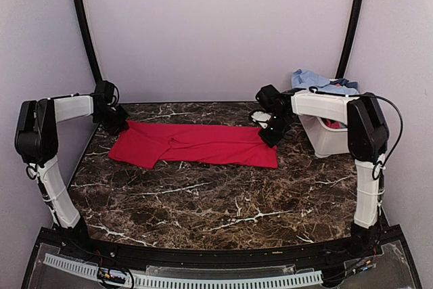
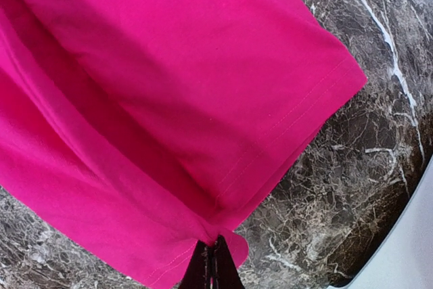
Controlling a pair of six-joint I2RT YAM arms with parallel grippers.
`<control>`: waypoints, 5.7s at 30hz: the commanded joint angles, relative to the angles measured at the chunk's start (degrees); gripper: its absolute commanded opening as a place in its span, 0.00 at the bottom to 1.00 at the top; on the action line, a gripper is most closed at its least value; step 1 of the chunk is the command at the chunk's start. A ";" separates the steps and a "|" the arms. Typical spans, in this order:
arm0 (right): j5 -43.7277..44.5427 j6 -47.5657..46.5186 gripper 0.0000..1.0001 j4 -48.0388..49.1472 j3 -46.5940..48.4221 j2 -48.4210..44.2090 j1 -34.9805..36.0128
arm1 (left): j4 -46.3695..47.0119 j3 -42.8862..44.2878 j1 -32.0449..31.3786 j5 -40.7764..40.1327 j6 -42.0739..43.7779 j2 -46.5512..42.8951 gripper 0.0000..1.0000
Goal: Fold and stack the mixed laundry pile
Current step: Fold the 1/3-folded T-shirt at the center of the board, then move the rectangle-folded T-shirt to the center of the board.
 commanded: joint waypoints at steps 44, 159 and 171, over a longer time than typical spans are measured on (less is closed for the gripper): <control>-17.31 15.63 0.63 8.50 -20.46 -16.30 -3.93 | -9.69 -8.14 10.38 2.29 22.45 -11.35 0.81; -11.39 16.19 0.00 9.10 -29.59 -17.32 -6.74 | -18.06 -8.77 9.73 -11.64 33.94 -6.21 0.00; -12.63 16.45 0.13 7.19 -29.66 -17.07 -6.44 | -19.96 -8.22 8.33 -15.67 31.03 -7.32 0.42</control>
